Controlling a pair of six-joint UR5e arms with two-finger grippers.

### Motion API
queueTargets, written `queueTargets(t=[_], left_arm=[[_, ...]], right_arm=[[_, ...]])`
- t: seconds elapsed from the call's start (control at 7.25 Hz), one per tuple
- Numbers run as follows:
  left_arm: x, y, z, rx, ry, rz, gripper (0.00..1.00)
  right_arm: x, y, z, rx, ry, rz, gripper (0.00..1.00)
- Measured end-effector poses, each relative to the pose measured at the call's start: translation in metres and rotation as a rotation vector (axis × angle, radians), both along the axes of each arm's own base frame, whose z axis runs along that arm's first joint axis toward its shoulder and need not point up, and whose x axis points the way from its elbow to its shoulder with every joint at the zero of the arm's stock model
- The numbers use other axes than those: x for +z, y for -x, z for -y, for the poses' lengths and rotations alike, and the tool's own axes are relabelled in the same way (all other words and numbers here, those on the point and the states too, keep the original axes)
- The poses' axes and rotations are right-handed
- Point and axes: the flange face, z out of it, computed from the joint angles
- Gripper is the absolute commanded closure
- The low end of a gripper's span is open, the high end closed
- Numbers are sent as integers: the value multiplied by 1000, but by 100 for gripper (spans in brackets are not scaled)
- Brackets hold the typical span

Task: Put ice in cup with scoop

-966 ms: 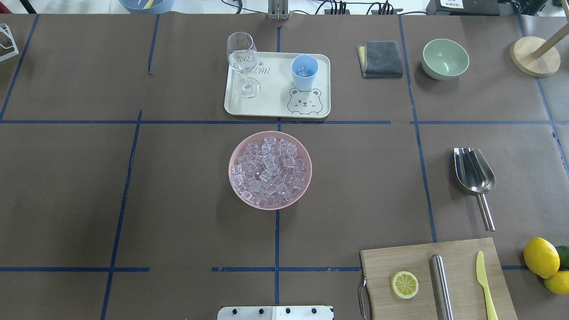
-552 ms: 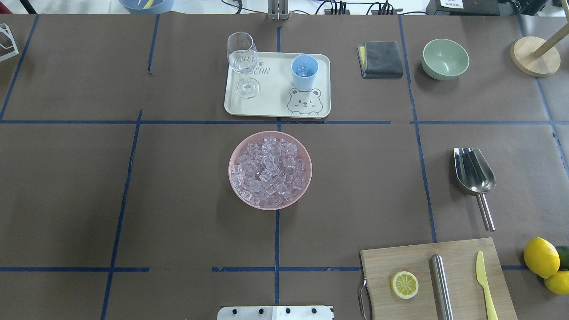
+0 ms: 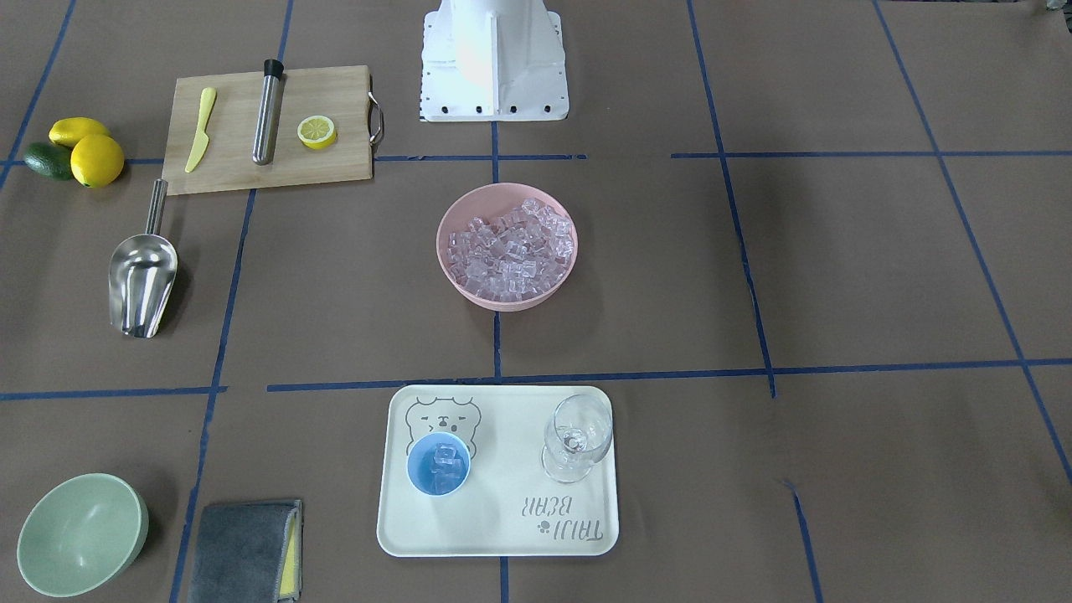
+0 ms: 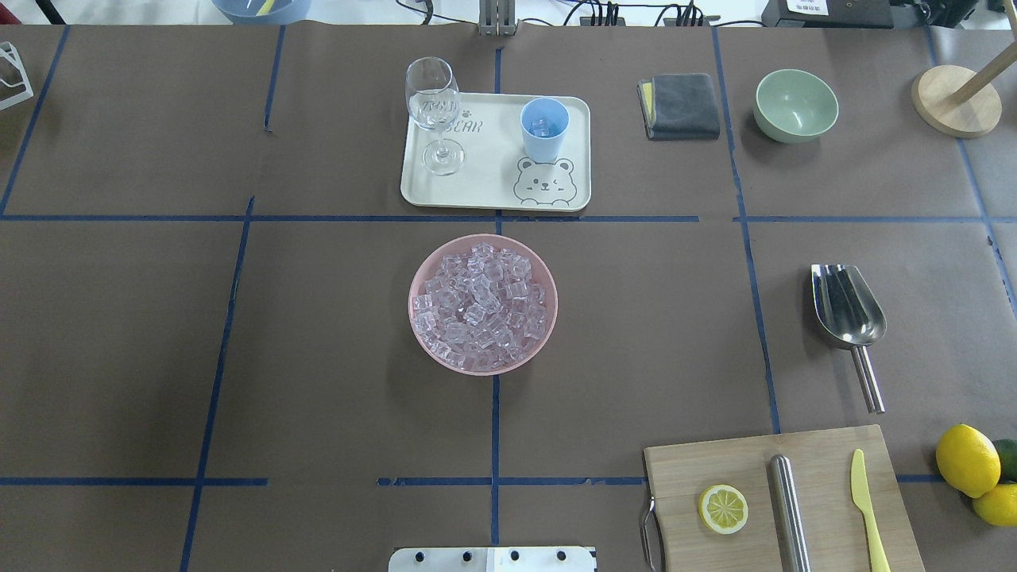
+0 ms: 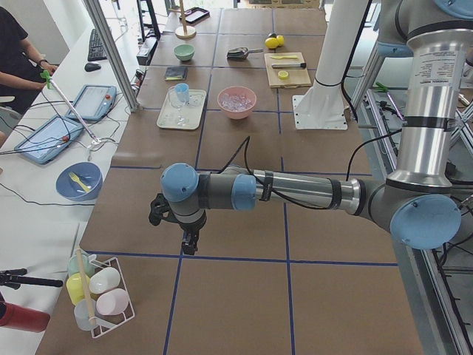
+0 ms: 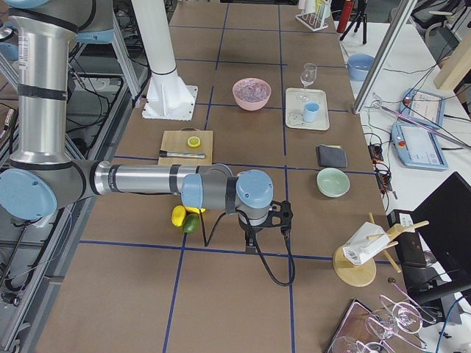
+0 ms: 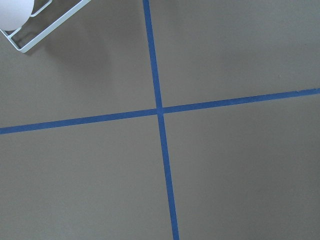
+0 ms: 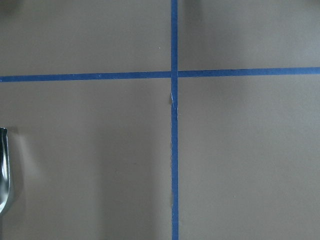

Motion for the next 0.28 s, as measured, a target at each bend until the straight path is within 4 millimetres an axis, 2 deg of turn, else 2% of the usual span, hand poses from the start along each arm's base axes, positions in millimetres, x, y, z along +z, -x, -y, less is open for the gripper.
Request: queueTargets(t=[0.28], left_arm=[[-1, 0, 1, -1, -2, 0, 0]], right_arm=[[-2, 0, 3, 0, -6, 0, 0]])
